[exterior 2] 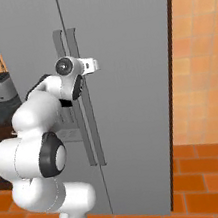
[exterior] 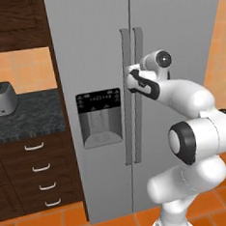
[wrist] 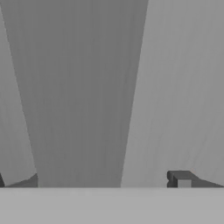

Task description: Take the strawberry from the fridge and place it on top of the pancake, located on the dining counter.

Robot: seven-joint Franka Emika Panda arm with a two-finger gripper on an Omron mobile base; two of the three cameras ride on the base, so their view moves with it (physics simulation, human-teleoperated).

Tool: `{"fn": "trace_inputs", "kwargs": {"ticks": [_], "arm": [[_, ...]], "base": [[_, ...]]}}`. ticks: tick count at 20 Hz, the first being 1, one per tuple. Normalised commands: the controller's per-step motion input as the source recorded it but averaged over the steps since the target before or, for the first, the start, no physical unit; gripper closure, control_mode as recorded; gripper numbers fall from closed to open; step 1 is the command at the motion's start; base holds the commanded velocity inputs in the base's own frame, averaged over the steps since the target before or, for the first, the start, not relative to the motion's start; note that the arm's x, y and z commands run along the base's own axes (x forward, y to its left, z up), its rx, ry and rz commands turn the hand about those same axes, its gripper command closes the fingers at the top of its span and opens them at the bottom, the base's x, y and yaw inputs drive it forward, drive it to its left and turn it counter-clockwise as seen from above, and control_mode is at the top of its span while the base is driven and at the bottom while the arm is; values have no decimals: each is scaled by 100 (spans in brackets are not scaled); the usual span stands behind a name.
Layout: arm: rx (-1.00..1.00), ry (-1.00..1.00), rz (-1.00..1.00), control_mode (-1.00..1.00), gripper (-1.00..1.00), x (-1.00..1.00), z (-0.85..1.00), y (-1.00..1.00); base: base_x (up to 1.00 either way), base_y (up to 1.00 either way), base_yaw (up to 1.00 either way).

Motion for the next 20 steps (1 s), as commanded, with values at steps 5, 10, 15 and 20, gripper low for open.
{"fn": "trace_inputs", "kwargs": {"ticks": [5,10,15,20], "arm": [[0,-5,0,-100,100,22,0,0],[0,0,-1,-100,100,-6,0,-9],[0,0,-2,-100,100,-92,0,-51],[0,15,-4,-100,100,-100,-3,-85]], "base": [[0,0,0],[0,0,0],[0,0,0],[0,0,0]]}}
